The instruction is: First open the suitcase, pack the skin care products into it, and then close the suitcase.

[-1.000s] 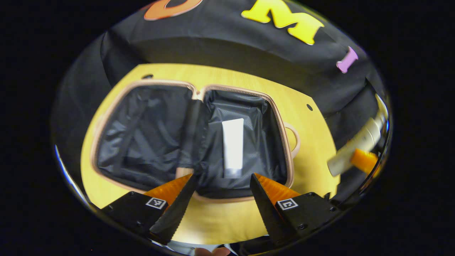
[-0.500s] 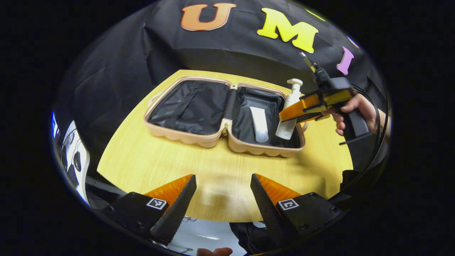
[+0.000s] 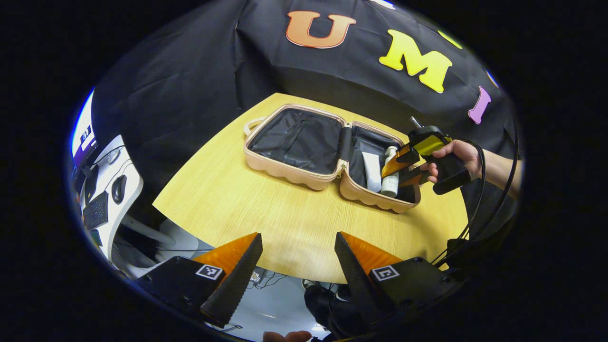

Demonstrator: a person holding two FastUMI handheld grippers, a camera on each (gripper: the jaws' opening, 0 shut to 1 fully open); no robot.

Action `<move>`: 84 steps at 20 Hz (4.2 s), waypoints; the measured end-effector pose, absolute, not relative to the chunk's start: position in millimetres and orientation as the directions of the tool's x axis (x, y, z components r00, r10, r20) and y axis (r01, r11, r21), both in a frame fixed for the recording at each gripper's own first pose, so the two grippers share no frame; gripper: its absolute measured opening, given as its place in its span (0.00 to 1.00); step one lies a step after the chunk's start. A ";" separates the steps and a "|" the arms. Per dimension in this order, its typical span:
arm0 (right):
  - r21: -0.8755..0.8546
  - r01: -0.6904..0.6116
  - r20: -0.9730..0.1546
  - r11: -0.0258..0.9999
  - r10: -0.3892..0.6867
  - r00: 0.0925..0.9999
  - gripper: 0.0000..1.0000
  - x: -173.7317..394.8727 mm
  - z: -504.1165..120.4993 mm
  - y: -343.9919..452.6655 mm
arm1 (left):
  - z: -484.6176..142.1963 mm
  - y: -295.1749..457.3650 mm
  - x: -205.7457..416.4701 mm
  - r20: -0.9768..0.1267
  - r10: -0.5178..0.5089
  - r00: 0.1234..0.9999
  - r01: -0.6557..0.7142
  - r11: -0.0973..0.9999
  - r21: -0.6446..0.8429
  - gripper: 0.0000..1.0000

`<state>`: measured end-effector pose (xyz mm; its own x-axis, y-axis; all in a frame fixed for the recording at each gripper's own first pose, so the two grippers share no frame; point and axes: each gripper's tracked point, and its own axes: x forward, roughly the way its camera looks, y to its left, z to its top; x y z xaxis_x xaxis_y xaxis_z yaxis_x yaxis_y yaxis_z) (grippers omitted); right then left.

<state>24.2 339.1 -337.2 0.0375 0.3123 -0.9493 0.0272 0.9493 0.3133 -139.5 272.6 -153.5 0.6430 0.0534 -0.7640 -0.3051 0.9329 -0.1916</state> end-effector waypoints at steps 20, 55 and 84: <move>0.166 -0.610 -0.458 0.775 0.608 0.648 0.73 -8.1 -82.8 288.9 | -132.8 373.2 -25.9 -0.427 -0.028 0.904 -0.265 0.746 -0.611 0.96; 0.087 -0.474 -0.354 0.876 0.472 0.808 0.73 -23.8 -47.6 179.5 | -88.1 444.9 144.5 -0.310 -0.171 0.935 -0.158 0.581 -0.798 0.06; 0.082 -0.015 -0.306 0.997 0.039 0.951 0.73 -58.5 -27.9 -89.5 | -164.5 -12.8 145.4 -0.572 -0.185 0.799 0.231 0.973 0.009 0.06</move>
